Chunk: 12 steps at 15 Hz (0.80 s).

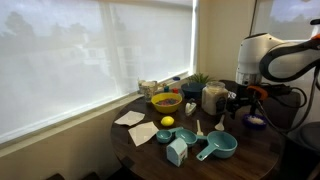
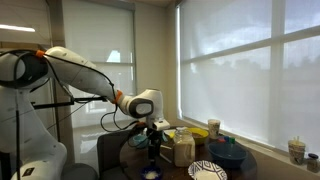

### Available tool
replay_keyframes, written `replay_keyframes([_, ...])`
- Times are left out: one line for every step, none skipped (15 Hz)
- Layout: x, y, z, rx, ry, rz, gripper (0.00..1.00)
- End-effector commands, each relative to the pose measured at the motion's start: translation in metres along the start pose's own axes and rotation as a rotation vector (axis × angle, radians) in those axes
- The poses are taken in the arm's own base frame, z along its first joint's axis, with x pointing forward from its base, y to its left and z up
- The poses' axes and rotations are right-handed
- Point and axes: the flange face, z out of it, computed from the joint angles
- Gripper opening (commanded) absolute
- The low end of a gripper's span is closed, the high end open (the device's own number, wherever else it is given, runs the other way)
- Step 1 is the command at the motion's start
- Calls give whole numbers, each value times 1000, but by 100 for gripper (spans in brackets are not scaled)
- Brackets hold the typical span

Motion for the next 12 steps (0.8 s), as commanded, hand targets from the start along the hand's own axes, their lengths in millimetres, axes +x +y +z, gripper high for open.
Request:
replay_keyframes([-3, 10, 9, 18, 16, 34, 100])
replay_keyframes([-3, 13, 12, 14, 16, 42, 100])
replay_keyframes([-3, 16, 14, 15, 15, 46, 98])
replay_keyframes([-2, 19, 15, 14, 18, 57, 91])
replay_keyframes([-1, 21, 16, 13, 19, 64, 87])
replay_keyframes([0, 22, 17, 20, 20, 72, 78])
replay_keyframes([2, 23, 17, 24, 24, 81, 77])
replay_keyframes([3, 23, 17, 31, 28, 85, 65])
replay_keyframes([4, 23, 16, 32, 34, 90, 53])
replay_keyframes([5, 23, 16, 36, 37, 91, 47])
replay_keyframes([5, 23, 16, 39, 39, 93, 40])
replay_keyframes([5, 22, 16, 41, 41, 94, 35])
